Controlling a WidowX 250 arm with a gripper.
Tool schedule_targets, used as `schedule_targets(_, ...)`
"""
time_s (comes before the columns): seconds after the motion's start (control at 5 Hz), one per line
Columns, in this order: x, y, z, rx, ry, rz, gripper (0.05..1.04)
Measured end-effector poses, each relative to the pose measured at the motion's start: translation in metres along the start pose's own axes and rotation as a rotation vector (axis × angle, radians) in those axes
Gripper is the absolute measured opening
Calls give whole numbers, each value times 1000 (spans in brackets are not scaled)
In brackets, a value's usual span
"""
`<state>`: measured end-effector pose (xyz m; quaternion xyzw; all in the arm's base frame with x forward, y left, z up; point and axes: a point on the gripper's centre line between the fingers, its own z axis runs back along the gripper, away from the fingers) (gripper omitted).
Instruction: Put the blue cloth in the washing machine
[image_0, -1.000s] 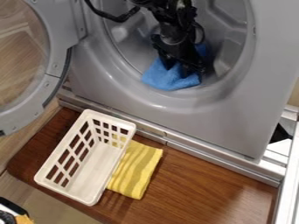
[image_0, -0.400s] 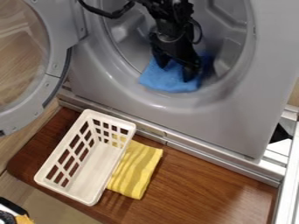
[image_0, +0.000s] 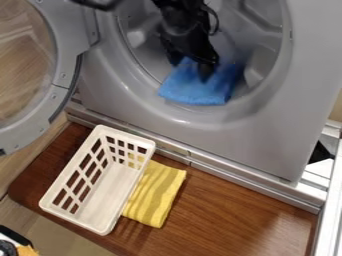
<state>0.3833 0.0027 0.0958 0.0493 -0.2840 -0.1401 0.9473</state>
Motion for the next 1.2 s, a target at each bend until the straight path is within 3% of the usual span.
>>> schedule_targets(0.2, -20, 2, 28, 1, 17, 17, 999)
schedule_targets(0.4, -45, -13, 41, -59, 48, 3, 999)
schedule_targets(0.8, -85, -48, 46, -146, 147, -24, 999)
schedule_targets(1.0, -91, -64, 54, -107, 200, -85, 999)
schedule_targets(1.2, -92, -62, 54, -101, 203, -83, 999)
